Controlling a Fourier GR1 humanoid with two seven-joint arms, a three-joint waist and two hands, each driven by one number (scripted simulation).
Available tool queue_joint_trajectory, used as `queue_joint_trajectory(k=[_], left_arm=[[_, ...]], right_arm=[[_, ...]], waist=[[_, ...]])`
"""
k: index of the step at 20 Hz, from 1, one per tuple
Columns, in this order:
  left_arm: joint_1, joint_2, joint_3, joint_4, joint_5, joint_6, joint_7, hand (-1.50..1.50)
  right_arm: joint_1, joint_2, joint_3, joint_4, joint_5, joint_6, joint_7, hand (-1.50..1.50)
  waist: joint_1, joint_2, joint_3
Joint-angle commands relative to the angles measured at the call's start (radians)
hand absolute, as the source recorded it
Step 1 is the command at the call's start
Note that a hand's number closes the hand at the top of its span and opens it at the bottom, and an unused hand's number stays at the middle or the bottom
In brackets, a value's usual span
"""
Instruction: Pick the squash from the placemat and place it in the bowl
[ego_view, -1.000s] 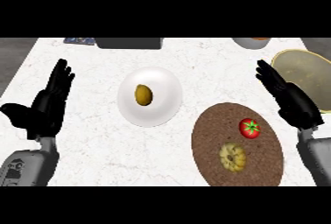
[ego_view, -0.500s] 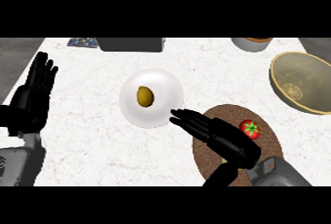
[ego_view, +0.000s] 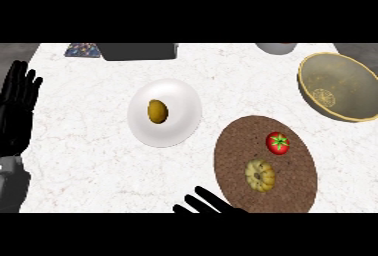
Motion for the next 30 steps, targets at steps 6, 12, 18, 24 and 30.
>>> queue_joint_trajectory(k=[6,12,18,24,30], left_arm=[[0.018,0.02,0.038,0.026,0.015,-0.033,-0.052,0.0],[-0.011,0.028,0.031,0.018,0.021,-0.051,-0.03,0.0],[-0.035,-0.023,0.004,0.055,-0.004,-0.032,-0.048,0.0],[-0.1,-0.028,0.004,0.099,-0.03,-0.028,-0.037,0.0],[-0.021,-0.056,0.014,0.031,-0.036,-0.05,-0.043,0.0]], right_arm=[[0.037,-0.069,0.156,-0.249,0.35,0.421,0.422,-1.5],[0.059,-0.004,0.181,-0.366,0.344,0.858,0.595,-1.5],[0.024,0.211,0.139,-0.363,0.326,1.205,0.668,-1.5],[-0.002,0.286,0.098,-0.303,0.356,1.245,0.64,-1.5],[0.023,0.188,0.046,-0.218,0.381,1.105,0.58,-1.5]], waist=[[-0.007,0.006,-0.005],[0.013,0.016,-0.003],[0.028,0.023,0.0],[0.031,0.024,0.002],[0.037,0.023,0.003]])
